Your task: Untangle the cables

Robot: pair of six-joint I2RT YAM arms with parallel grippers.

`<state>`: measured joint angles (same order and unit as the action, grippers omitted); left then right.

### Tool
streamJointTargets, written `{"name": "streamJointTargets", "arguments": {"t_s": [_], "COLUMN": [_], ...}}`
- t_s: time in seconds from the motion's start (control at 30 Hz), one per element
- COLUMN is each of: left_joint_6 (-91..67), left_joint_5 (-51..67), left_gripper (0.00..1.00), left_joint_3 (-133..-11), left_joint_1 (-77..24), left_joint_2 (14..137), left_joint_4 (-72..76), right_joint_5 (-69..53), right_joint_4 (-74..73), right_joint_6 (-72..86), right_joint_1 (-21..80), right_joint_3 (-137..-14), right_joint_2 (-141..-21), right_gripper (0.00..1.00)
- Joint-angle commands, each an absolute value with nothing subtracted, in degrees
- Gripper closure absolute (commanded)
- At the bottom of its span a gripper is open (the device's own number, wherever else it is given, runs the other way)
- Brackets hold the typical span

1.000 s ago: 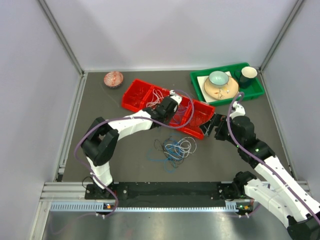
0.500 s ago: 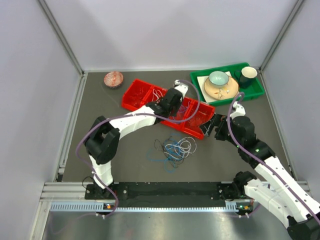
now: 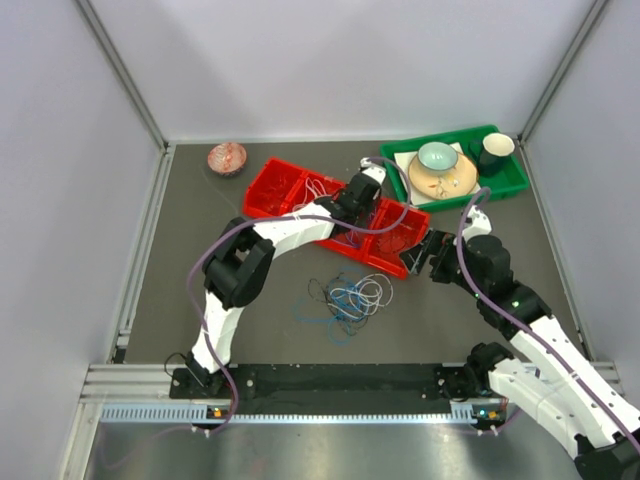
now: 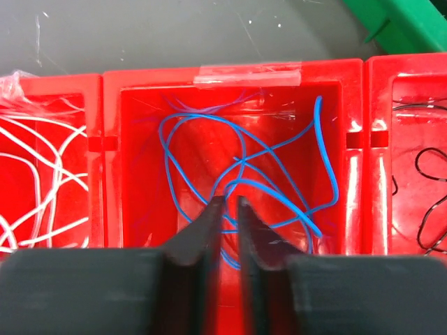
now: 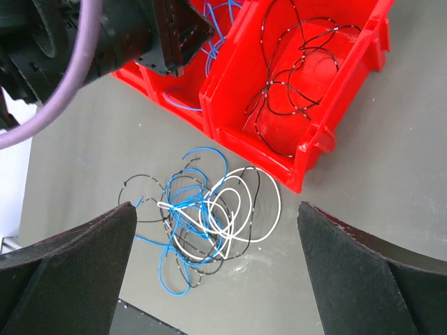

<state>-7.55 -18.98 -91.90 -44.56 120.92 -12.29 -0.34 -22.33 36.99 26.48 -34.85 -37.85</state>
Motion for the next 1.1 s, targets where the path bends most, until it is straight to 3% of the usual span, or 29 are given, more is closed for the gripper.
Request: {"name": "streamJointTargets", "arguments": {"t_s": [0.0,0.07,0.2,0.23,0.37,0.5,0.6,0.77,1.07], "left_joint_6": [-8.6,-8.6,-7.9,-7.8,-7.9,-9.0,-10.1,-13.4,-22.0], "left_joint_5": [-20.0,-20.1,-20.1,-20.2,-21.0,-22.1,-22.9,-24.9,-20.4], "left_gripper": [0.75,0.58,0.54,0.48,0.39,0.12,0.02,0.01,0.01], "left_joint_3": [-95.4,-95.4,-95.0,-95.1,-94.9,-93.8,-92.0,-89.9,-76.5], "left_joint_1": [-44.3,-44.3,-44.3,-44.4,-44.3,-44.3,-44.3,-44.1,-43.9], "left_joint_2": [117.4,115.5,111.7,111.0,107.2,103.2,99.6,95.7,87.1], "left_joint_4": [-14.2,-15.1,-15.7,-15.9,-17.1,-18.3,-18.5,-21.6,-19.2], "right_joint_5": [-1.1,-1.1,-1.8,-2.0,-3.7,-3.1,-0.3,1.6,6.7], "right_joint_4": [-20.6,-20.6,-20.5,-20.6,-20.5,-20.6,-20.5,-17.9,-8.2], "right_joint_6": [37.3,37.3,37.4,37.4,38.4,40.1,42.3,45.3,45.1], "right_joint_1": [26.3,26.3,26.3,26.3,26.5,29.7,35.1,40.3,40.3], "right_joint_3": [-35.0,-35.2,-35.4,-35.2,-33.6,-30.2,-28.0,-25.1,-24.6], "right_joint_2": [-37.2,-37.3,-37.4,-37.4,-37.2,-36.6,-37.6,-41.7,-53.3], "right_gripper": [0.03,0.03,0.04,0.04,0.05,0.05,0.05,0.12,0.53]}}
